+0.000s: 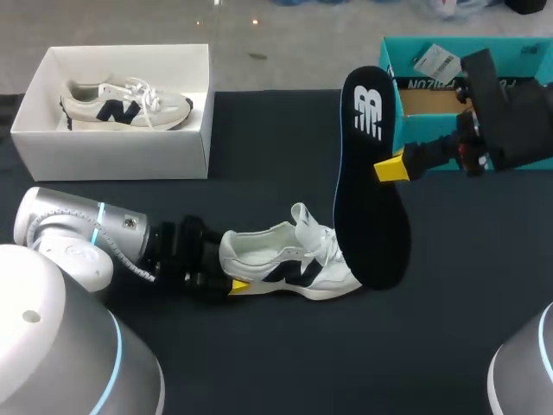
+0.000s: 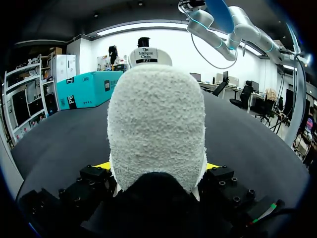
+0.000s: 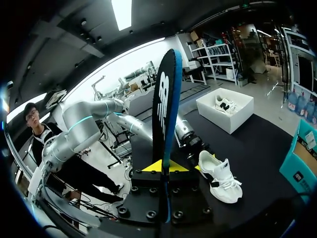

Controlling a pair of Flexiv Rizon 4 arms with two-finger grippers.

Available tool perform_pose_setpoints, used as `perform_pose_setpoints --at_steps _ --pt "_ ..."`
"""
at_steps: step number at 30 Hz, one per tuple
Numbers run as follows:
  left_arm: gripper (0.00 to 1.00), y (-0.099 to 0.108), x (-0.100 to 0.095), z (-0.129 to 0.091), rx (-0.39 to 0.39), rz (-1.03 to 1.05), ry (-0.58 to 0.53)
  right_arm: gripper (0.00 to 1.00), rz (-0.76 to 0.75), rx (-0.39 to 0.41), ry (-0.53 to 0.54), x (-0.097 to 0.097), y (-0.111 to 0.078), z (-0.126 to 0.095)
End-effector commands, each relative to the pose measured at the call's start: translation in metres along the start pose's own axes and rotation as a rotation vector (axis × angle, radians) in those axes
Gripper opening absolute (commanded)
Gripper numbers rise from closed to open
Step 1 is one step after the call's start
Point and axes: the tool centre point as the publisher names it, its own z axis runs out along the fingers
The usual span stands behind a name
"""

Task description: Take the shoe out of the shoebox, open the shoe tongue, remove and reinsert the insole, then place the shoe into the shoebox

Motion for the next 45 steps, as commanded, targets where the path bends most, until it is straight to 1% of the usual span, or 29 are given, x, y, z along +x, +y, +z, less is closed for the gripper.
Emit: perform_pose_setpoints --at_steps 1,16,17,18,21,23,24,25,26,30,33,37,41,45 --pt "0.00 0.000 0.000 0.000 -0.001 0.000 0.000 0.00 0.001 0.001 0.000 -0.001 0.001 0.002" --pt "0.00 0.000 0.000 0.000 -0.001 0.000 0.000 0.00 0.001 0.001 0.000 -0.001 0.001 0.002" --pt "0.00 0.000 0.001 0.000 -0.014 -0.017 0.013 0.00 0.001 0.001 0.000 -0.001 0.001 0.002" --pt "0.00 0.002 0.001 0.000 -0.044 -0.017 0.020 0.00 0.001 0.001 0.000 -0.001 0.001 0.002" --pt "0.00 0.006 0.000 0.001 -0.058 -0.047 0.040 0.00 0.001 0.001 0.000 -0.001 0.001 0.002" --pt "0.41 0.007 0.000 0.001 -0.071 -0.050 0.050 0.00 0.001 0.001 0.000 -0.001 0.001 0.002" --pt "0.56 0.007 0.000 0.001 -0.082 -0.047 0.048 0.00 0.001 0.001 0.000 -0.001 0.001 0.002" --pt "0.93 0.006 0.000 0.001 -0.091 -0.047 0.048 0.00 0.001 0.001 0.000 -0.001 0.001 0.002" --pt "1.00 0.006 0.000 0.000 -0.104 -0.053 0.052 0.00 0.001 0.001 0.000 -0.001 0.001 0.002" --pt "1.00 0.003 0.003 -0.003 -0.134 -0.042 0.053 0.00 0.001 0.001 0.000 -0.001 0.001 0.002" --pt "1.00 0.002 0.006 -0.005 -0.176 -0.043 0.064 0.00 0.001 0.001 0.000 -0.001 0.001 0.002" --pt "1.00 -0.002 0.009 -0.010 -0.197 -0.037 0.065 0.00 0.001 0.001 0.000 -0.001 0.001 0.002" --pt "1.00 -0.007 0.009 -0.015 -0.257 -0.044 0.061 0.00 0.001 0.001 0.000 -0.001 0.001 0.002" --pt "1.00 -0.009 0.009 -0.020 -0.350 -0.056 0.066 0.00 0.001 0.001 0.000 -0.001 0.001 0.002"
